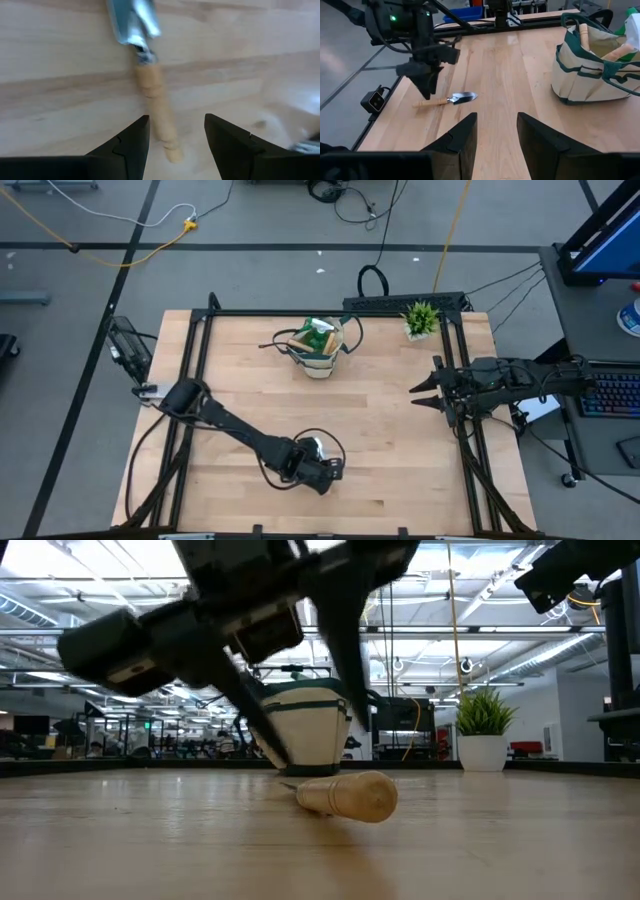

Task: Pick & Place Garden tools in Gardening bag
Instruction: Put the brown trowel into the gardening bag

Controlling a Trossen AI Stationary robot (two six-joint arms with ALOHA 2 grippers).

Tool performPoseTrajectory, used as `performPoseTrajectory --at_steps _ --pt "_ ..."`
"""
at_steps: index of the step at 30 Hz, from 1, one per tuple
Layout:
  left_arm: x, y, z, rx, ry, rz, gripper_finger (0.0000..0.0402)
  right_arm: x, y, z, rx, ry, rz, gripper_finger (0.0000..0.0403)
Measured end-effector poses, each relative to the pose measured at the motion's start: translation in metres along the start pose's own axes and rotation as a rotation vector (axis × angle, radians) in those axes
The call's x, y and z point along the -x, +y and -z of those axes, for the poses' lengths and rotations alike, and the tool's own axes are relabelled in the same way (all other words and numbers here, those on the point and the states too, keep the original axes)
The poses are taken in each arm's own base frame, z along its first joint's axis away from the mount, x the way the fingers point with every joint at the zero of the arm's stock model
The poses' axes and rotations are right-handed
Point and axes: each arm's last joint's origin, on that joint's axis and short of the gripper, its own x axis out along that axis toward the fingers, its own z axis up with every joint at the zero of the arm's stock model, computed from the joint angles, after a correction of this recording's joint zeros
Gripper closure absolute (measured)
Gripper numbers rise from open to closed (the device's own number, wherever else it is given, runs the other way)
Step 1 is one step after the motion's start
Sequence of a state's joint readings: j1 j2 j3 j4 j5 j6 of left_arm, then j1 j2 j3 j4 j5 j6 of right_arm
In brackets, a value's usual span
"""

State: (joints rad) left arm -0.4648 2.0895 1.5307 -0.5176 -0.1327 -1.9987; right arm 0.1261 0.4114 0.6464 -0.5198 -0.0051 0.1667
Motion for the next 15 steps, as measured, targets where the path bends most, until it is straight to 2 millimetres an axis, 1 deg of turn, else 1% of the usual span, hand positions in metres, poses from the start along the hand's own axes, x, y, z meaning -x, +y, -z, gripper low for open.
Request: performPoseTrajectory --at_steps 4,6,11,15 --pt "-0.008 0.002 -0.002 0.002 0.000 -0.023 0.0206 0.000 0.000 0.000 0.004 0.000 0.000 0.0273" --pt "-0.011 0.004 -0.002 -0.004 0.024 -0.042 0.0206 0.000 0.000 0.000 0.003 -0.001 0.000 0.0273" --pt "-0.028 0.006 -0.002 0.006 0.075 -0.058 0.0206 0.000 0.000 0.000 0.003 0.000 0.000 0.0273" --pt "-0.035 0.006 -0.003 0.012 0.099 -0.070 0.0207 0.000 0.000 0.000 -0.002 -0.001 0.000 0.0273"
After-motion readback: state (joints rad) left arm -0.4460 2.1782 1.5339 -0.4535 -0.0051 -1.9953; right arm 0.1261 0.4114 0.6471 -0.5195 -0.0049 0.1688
